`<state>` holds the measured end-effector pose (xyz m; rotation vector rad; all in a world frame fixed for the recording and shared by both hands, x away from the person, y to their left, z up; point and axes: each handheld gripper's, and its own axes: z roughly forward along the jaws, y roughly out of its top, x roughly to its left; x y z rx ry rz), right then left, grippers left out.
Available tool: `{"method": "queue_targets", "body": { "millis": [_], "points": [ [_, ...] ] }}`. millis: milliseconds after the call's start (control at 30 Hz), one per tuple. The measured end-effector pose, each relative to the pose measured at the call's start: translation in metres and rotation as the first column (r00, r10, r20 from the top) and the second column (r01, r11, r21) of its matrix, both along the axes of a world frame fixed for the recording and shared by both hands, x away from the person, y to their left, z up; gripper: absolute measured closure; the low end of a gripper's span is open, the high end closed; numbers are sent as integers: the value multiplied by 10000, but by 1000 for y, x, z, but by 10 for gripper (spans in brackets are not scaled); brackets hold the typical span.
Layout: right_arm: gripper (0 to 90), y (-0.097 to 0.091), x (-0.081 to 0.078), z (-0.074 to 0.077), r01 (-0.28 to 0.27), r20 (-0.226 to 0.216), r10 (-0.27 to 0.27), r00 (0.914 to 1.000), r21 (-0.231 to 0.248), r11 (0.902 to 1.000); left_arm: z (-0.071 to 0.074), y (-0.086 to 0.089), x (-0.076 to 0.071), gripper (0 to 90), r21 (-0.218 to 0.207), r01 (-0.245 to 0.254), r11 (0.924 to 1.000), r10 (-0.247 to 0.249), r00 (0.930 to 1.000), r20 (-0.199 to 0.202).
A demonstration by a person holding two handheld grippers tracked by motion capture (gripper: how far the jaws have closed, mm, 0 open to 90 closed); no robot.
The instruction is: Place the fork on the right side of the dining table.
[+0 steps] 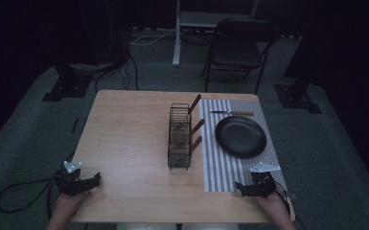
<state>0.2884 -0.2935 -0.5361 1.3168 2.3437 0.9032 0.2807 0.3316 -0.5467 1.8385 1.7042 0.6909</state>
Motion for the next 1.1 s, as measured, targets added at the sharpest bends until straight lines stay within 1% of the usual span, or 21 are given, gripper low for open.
{"method": "queue_targets", "body": {
  "millis": [67,100,167,200,233,267,400,467,600,833,933,1100],
  "points": [
    [141,0,-1,2,-46,10,46,10000,82,10000,0,0,0,15,1,-4,10000,4,10000,2],
    [142,0,-2,4,-96,116,95,9999,89,9999,0,0,0,16,1,-1,10000,1,10000,1],
    [142,0,-3,9,-263,134,260,9996,253,9993,0,0,0,16,2,-5,10000,5,10000,-3],
    [142,0,-3,12,-307,235,301,9993,278,9991,0,0,0,16,2,-4,10000,4,10000,-1],
    [142,2,-3,17,-481,308,469,9984,381,9981,0,0,0,16,2,-3,10000,3,10000,-1],
    [142,3,-4,19,-504,368,489,9981,396,9979,0,0,0,16,1,1,10000,-1,10000,-3],
    [142,6,-3,24,-648,406,629,9972,474,9968,0,0,0,16,5,-1,10000,1,10000,-3],
    [146,10,-2,30,-763,516,734,9960,552,9956,0,0,0,15,1,-4,10000,4,10000,0],
    [171,16,-1,38,-987,760,946,9926,525,9937,0,0,0,16,1,-5,10000,5,10000,-1],
    [171,26,4,49,-1368,886,1309,9874,637,9885,0,0,0,16,1,1,10000,-1,10000,0],
    [171,29,6,54,-1465,938,1389,9859,797,9860,0,0,0,16,4,0,10000,0,10000,-5],
    [172,34,10,62,-1648,1160,1541,9812,894,9823,0,0,0,16,0,-4,10000,4,10000,-1]
  ]
}}
